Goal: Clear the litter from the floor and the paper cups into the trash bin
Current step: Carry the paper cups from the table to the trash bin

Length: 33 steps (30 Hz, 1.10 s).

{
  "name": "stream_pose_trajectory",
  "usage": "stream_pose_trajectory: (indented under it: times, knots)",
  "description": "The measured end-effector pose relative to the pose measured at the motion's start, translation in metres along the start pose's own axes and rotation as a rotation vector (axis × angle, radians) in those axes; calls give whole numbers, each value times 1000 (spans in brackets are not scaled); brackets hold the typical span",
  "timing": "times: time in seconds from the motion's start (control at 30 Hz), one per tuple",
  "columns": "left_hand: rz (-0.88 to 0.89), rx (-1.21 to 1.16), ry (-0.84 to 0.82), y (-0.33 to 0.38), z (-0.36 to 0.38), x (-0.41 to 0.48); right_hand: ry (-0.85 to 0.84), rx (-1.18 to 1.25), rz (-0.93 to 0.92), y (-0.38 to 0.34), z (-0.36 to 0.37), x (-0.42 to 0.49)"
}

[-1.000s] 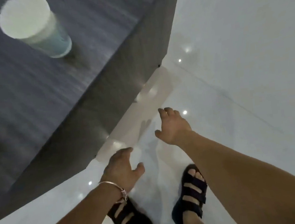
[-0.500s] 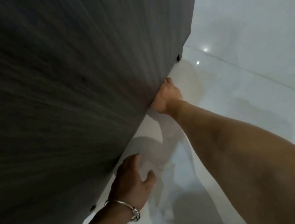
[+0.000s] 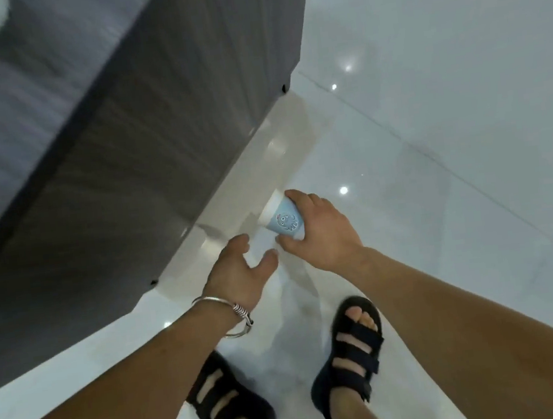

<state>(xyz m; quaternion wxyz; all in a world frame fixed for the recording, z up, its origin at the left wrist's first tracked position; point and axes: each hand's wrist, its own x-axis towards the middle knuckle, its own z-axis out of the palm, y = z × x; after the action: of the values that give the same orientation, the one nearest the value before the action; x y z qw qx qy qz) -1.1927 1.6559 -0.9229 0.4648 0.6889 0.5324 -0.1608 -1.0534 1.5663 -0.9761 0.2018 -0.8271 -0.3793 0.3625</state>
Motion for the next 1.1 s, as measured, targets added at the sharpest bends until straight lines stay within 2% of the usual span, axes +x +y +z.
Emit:
stream_pose_trajectory:
  times: [0.23, 0.33, 0.43, 0.5, 0.57, 0.67, 0.77, 0.9, 1.1]
  knots:
    - [16, -403, -81, 99, -47, -107, 126, 102, -58, -98, -101, -104]
    - [20, -548, 5, 130, -80, -142, 117, 165, -95, -137, -140, -130]
    - [49, -562, 99, 141, -120, -163, 24, 114, -202, -165, -174, -140]
    - [96, -522, 159, 137, -150, -174, 15, 32, -286, -181, -193, -135]
    - [117, -489, 207, 125, -181, -190, 92, -59, -337, -204, -203, -124]
    - [99, -480, 291, 100, -219, -214, 228, -162, -397, -256, -207, -99]
    - [39, -510, 388, 68, -252, -241, 270, -219, -451, -319, -202, -66]
    - [20, -503, 479, 32, -270, -256, 155, -286, -290, -373, -192, -8]
    - [64, -572, 494, -16, -271, -252, 49, -492, -137, -386, -168, 43]
